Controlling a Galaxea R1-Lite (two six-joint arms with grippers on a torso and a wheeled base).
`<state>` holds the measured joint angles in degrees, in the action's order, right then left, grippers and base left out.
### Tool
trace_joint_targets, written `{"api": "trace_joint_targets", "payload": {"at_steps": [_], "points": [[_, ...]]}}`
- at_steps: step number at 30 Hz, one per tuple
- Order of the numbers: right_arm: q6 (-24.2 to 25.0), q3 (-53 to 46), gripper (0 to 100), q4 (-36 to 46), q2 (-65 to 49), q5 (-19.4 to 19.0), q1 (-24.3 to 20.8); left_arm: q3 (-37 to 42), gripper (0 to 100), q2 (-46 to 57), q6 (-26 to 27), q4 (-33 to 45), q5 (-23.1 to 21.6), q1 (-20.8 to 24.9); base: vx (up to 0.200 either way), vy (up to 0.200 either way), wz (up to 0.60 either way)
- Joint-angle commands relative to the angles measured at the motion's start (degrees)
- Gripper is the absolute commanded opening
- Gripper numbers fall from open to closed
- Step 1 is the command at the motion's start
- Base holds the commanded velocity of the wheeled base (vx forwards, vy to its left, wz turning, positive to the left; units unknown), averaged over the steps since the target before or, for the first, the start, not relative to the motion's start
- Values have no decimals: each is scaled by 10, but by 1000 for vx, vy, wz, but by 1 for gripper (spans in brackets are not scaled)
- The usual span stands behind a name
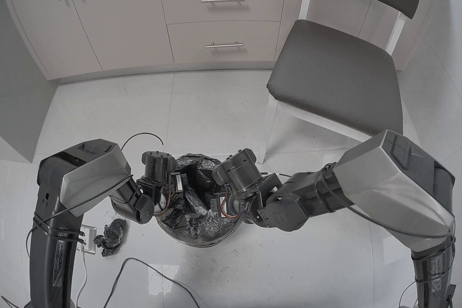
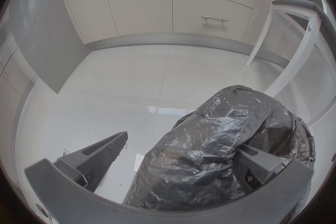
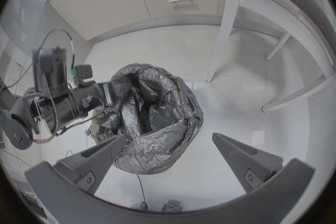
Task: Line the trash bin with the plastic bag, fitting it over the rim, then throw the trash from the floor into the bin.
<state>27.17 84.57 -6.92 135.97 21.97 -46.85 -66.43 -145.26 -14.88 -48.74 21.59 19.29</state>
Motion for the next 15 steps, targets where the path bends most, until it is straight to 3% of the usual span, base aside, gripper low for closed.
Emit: {"api": "trace_joint_targets", "payload": {"at_steps": [1, 10, 15], "points": [[2, 54, 100, 31, 50, 0, 2, -7, 100, 2, -1, 2, 0, 0, 0, 0, 0], [3, 153, 100, 99, 115, 0, 3, -9, 100, 0, -11, 12, 0, -8, 0, 0, 0], [-1, 155, 100, 109, 126, 0, -3, -10, 100, -1, -12, 12, -1, -11, 0, 0, 0]]}}
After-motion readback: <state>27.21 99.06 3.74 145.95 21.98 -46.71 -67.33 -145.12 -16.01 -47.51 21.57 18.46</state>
